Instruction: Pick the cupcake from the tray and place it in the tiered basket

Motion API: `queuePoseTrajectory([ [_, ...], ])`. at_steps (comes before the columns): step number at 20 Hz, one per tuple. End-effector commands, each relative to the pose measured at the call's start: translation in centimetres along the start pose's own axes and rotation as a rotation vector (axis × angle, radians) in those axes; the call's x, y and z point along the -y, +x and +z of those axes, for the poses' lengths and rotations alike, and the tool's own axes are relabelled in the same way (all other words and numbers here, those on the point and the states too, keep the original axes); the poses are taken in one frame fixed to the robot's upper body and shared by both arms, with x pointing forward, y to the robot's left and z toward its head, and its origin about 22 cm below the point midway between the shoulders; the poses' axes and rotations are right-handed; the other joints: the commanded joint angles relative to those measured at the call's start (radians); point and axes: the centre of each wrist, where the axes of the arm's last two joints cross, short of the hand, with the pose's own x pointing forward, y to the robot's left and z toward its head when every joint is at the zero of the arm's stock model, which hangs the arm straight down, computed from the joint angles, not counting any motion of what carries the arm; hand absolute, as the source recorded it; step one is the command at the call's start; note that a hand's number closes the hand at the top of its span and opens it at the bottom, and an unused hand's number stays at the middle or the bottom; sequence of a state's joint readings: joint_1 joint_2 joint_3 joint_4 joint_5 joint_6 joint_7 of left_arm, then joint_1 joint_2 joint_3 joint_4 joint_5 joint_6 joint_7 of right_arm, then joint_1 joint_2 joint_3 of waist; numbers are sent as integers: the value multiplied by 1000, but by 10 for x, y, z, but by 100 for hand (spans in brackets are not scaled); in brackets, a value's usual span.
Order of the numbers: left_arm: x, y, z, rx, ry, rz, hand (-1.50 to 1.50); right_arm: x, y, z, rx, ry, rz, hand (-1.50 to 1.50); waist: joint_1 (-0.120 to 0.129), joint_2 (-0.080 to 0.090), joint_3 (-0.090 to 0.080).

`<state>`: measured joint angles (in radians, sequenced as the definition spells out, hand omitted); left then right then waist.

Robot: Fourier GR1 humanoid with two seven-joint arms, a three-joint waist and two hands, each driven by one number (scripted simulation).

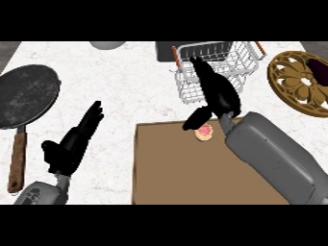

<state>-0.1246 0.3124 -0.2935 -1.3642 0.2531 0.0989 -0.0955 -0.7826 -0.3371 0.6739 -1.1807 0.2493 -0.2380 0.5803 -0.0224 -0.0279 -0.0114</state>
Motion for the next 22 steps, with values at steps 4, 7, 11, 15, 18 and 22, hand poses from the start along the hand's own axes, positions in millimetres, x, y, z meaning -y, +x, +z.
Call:
queuePoseTrajectory([
  [4, 1, -3, 1, 3, -5, -2, 0, 16, 66, 13, -183, 212, 409, -150, 4, 8, 6],
  [7, 8, 2, -6, 20, 9, 12, 0, 27, 107, 31, -218, 260, 428, -150, 6, 15, 9],
  [11, 4, -3, 2, 35, -17, -6, 0, 40, 102, 49, -279, 267, 413, -150, 7, 18, 10],
  [15, -7, -2, -16, 14, 12, -6, 0, 22, 111, 52, -308, 188, 390, -150, 8, 24, 10],
  [18, -5, 0, -7, 10, 9, 18, 0, 16, 94, 54, -352, 130, 447, -150, 10, 20, 10],
  [22, 8, -7, -4, 52, -6, -2, 0, 0, 66, 37, -454, 204, 503, -150, 13, 24, 10],
])
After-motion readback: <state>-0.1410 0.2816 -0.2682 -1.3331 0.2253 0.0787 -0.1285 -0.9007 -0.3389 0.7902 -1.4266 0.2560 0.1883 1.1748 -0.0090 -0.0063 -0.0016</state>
